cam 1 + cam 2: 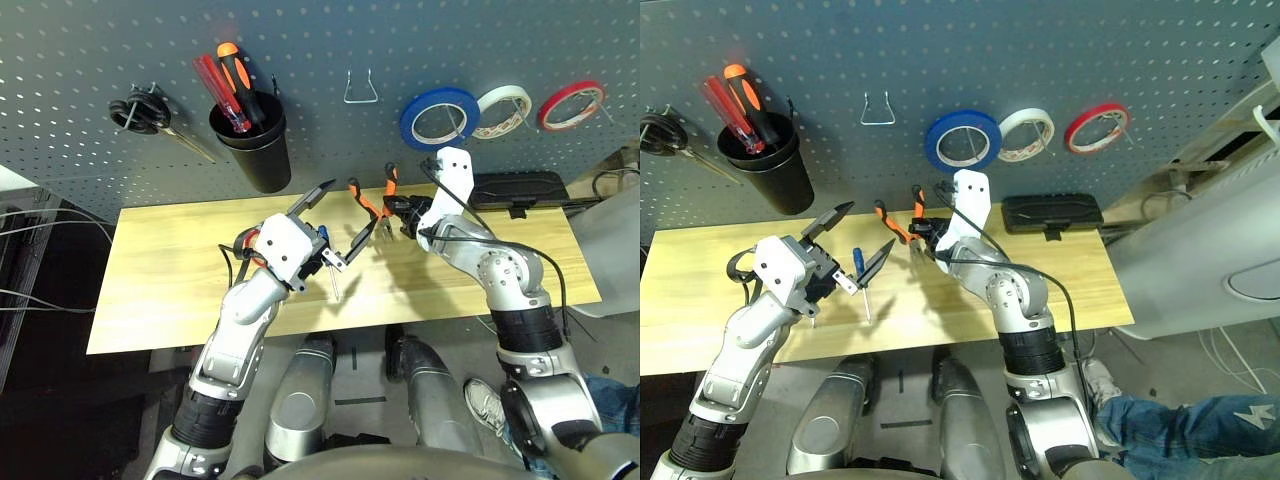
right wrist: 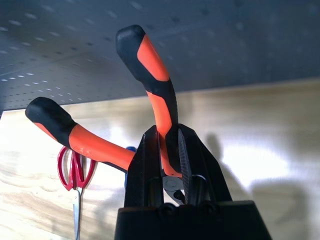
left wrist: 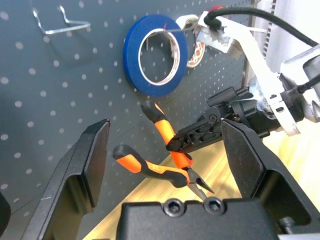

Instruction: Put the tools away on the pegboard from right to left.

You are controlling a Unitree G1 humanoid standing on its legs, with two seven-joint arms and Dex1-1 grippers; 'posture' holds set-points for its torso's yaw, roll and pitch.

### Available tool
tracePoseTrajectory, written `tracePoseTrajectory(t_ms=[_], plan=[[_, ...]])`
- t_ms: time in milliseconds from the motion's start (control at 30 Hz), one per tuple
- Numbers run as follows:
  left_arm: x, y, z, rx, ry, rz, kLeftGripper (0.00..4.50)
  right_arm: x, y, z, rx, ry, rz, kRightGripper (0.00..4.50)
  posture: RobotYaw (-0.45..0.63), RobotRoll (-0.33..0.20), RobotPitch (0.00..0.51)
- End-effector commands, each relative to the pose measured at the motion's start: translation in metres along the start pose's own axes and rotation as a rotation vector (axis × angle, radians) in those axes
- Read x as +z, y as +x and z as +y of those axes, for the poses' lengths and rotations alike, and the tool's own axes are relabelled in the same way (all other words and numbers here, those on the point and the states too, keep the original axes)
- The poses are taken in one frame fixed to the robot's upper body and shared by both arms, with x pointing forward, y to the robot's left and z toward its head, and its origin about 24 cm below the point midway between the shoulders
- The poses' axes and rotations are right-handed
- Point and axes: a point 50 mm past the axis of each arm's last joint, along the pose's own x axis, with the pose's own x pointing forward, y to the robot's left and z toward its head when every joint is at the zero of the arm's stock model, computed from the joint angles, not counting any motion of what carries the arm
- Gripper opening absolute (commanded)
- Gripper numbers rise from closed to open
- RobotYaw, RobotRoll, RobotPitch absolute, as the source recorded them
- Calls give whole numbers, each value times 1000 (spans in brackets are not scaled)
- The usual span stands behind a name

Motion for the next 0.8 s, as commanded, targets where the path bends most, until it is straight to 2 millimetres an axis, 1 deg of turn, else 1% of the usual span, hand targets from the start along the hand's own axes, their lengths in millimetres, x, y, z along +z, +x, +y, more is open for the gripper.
tracePoseTrajectory(t_ms=[33,167,433,533,800], plan=[[-1,-2,0,4,-4,-10,4500,12,-4,12,67,-111,-92,295,237,0,250],[-1,-1,1,2,3,-16,4500,20,-7,16,94,-191,-171,295,230,0,248],[0,4,5,-1,10,-31,4500,37,-12,16,88,-260,-305,295,205,0,243],[1,5,6,2,10,-43,4500,46,-16,21,112,-273,-355,295,201,0,243],[4,9,11,6,-2,-54,4500,80,-25,35,166,-241,-491,295,188,0,238]])
